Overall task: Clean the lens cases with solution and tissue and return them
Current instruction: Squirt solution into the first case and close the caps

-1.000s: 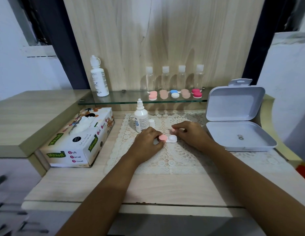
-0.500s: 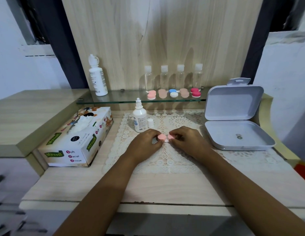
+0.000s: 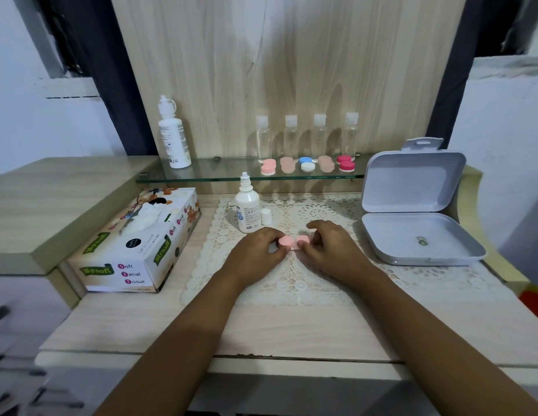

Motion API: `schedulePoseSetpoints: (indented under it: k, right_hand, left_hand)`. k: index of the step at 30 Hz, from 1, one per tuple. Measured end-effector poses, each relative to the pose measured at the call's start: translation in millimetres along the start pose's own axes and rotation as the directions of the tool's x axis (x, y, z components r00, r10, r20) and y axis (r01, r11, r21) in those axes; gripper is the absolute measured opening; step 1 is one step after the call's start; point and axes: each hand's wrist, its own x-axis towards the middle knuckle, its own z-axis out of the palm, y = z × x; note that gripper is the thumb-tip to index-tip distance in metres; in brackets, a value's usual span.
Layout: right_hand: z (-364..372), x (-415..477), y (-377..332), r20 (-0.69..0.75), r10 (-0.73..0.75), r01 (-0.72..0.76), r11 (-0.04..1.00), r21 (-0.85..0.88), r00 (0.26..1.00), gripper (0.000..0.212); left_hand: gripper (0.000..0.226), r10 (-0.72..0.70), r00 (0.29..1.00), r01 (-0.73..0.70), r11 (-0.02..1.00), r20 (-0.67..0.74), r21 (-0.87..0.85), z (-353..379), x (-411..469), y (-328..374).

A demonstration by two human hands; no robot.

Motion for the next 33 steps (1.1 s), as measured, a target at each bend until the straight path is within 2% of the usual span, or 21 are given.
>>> schedulePoseSetpoints:
  k: [3,8,11,15,17,22,33]
  right_hand:
    - [-4.8,-2.4,-0.9,0.041,-0.014,0.012,0.999,0.037,0.999,0.042]
    - [-2.4,2.3,3.8,0.045,-0.021,0.022,1.000,-0.016,0.999,0.027]
    - [-1.4,3.1,4.9,0.001,0.006,-0.006,1.000,-0.012,1.000,0.028]
    - [0.6,0.5,5.2,0.029,-0.076,0.077,0.996,-0.038,0.997,0.038]
    - [2.0,1.4,5.0,0.053,-0.096,0.099,0.994,-0.053,0.994,0.034]
    - [2.4,4.1,2.5,0.072,-0.036,0.042,0.995,-0.095,0.997,0.028]
    - [5.3,4.3,-0.5,0.060,-0.015,0.026,0.979,-0.200,0.998,0.036]
  left_hand:
    - [0.024,0.002,1.000,-0.002,1.000,-0.003,0.002,0.3,-0.7,-1.2]
    - [0.024,0.006,1.000,-0.006,1.000,-0.006,0.012,0.2,0.0,-0.4]
    - [0.023,0.006,1.000,-0.006,1.000,-0.020,0.013,-0.1,0.6,0.3]
    - [0.024,0.006,1.000,-0.006,1.000,-0.007,0.014,0.4,0.2,-0.2]
    - [0.025,0.005,1.000,-0.005,1.000,-0.001,0.018,0.2,0.2,-0.3]
    - [0.024,0.013,1.000,-0.013,0.999,-0.011,0.031,0.2,0.8,-0.1]
    - [0.023,0.020,1.000,-0.020,0.999,-0.014,0.034,0.9,0.6,-0.5]
